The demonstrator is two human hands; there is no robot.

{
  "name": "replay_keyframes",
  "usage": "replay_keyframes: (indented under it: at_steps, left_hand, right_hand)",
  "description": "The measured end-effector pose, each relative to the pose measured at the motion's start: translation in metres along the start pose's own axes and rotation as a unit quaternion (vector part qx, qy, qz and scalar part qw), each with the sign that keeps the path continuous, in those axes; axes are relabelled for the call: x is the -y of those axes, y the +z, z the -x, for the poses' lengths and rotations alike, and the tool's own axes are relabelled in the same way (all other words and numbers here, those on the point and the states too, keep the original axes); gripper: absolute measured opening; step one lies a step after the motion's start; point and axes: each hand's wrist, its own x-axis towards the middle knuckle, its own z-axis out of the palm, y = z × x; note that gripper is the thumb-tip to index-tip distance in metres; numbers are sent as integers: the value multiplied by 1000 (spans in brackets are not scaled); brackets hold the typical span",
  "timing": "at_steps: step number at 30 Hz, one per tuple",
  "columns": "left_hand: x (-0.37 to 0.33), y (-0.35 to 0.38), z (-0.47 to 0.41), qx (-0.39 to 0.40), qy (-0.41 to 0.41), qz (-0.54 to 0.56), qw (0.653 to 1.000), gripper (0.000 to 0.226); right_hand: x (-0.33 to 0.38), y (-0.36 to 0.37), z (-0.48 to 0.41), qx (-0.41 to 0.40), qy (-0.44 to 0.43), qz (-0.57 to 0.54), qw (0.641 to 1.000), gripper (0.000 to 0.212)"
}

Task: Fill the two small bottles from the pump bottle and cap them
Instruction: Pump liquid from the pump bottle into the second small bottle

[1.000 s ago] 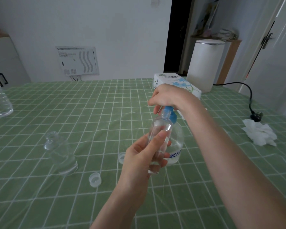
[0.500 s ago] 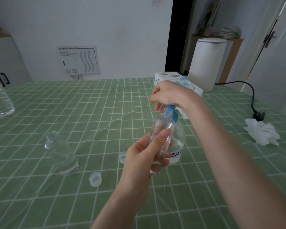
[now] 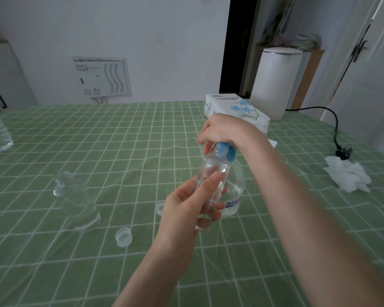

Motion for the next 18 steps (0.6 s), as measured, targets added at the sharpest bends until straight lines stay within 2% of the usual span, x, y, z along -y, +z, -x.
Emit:
replay_keyframes:
  at_steps: [10, 18]
  left_hand:
    - [-1, 0, 0, 9, 9, -5, 1000, 40]
    - [-1, 0, 0, 6, 2, -4, 1000, 41]
  right_hand:
    - [5, -8, 6, -69, -35, -10, 997, 30]
    - [3, -4, 4, -35, -20, -15, 999, 29]
